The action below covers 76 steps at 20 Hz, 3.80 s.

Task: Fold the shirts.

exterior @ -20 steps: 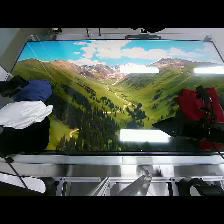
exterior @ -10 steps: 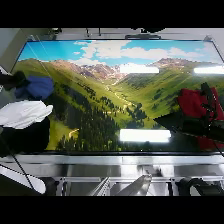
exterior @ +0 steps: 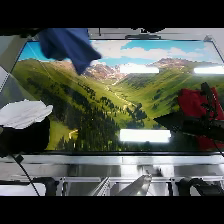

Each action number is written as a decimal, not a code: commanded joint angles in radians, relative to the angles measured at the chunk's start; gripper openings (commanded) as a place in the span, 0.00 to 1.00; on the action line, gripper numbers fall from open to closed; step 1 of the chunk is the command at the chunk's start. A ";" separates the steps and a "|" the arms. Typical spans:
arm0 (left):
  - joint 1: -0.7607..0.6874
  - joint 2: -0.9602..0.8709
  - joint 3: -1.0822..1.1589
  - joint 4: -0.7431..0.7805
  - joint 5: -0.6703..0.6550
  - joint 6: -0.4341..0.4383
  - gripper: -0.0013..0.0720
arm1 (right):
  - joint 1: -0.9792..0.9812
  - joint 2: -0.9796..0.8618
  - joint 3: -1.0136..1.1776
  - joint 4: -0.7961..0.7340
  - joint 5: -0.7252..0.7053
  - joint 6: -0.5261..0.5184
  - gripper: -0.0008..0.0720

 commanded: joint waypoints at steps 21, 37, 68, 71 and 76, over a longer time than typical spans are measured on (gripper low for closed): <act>-0.367 0.276 -1.133 0.346 0.144 -0.089 0.98 | -0.206 -0.285 0.008 -0.386 -0.116 0.026 0.69; -0.496 -0.163 -0.870 0.017 0.212 0.148 0.97 | -0.204 -0.726 0.014 -0.019 -0.180 -0.217 0.69; -0.470 -0.089 -0.878 0.122 0.313 0.115 0.42 | -0.204 -0.777 0.041 0.225 -0.075 -0.412 0.03; -0.486 -0.135 -0.877 0.109 0.319 0.114 0.27 | -0.204 -0.777 0.041 0.224 -0.073 -0.412 0.03; -0.441 -0.095 -0.851 0.015 0.282 0.116 0.03 | -0.209 -0.758 0.042 0.312 0.032 -0.427 0.03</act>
